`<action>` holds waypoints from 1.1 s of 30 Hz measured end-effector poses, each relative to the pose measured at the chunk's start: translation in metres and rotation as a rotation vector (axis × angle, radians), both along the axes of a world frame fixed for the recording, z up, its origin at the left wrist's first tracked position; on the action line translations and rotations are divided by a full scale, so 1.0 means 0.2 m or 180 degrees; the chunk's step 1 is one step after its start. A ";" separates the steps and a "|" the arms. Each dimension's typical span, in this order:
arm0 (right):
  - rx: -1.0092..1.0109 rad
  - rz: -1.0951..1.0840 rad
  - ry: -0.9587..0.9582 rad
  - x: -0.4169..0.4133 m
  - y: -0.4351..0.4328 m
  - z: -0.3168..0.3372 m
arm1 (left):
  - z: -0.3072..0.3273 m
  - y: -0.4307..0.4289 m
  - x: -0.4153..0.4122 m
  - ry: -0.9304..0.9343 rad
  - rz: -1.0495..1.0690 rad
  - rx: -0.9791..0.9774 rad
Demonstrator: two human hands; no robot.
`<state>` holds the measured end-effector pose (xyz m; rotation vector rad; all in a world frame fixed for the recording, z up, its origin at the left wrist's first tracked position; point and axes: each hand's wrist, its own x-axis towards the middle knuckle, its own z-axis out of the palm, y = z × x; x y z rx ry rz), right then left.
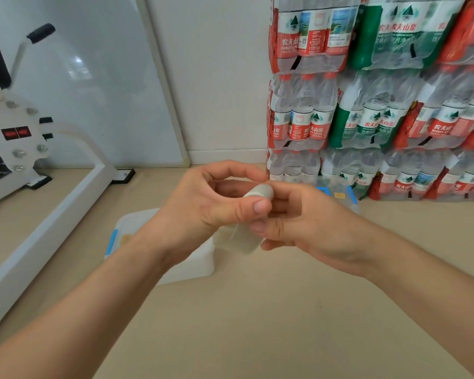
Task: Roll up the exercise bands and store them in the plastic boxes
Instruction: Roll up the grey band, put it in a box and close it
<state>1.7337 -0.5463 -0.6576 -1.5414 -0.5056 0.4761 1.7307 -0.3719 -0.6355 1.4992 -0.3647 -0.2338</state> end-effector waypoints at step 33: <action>0.0982 0.0008 0.1142 0.03 -0.04 0.02 | -0.03 0.08 0.04 -0.0114 -0.0765 0.0492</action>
